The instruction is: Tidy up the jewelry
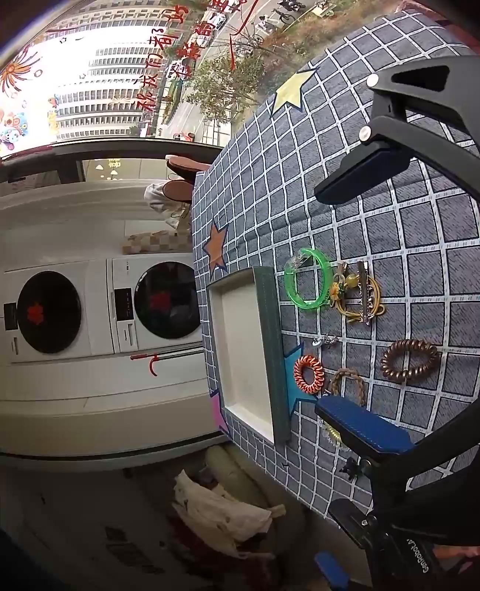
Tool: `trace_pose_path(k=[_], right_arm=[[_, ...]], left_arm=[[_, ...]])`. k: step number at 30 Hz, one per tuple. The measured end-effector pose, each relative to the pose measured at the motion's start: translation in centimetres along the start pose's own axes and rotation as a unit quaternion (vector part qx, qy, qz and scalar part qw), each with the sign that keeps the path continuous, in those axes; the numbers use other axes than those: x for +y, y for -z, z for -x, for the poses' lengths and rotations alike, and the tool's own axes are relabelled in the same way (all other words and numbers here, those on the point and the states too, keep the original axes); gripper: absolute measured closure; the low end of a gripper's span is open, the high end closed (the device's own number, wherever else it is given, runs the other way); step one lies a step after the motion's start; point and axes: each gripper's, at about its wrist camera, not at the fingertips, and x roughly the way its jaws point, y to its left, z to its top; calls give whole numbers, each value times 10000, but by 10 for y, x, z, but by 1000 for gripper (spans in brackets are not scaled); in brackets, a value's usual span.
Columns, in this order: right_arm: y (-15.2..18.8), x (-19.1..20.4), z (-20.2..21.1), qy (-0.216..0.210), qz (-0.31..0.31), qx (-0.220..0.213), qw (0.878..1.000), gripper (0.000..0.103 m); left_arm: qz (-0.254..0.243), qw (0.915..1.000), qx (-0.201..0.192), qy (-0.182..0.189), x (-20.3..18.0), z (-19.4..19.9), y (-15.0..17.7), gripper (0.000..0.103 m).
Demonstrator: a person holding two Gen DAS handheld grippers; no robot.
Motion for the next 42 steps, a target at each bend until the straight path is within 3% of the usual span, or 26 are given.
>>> trace_pose_path(k=[42], right_arm=[[-3,1,0,-17,51,-23,10000,0]], left_arm=[[59,9996,261,42,5,-8,-2,0]])
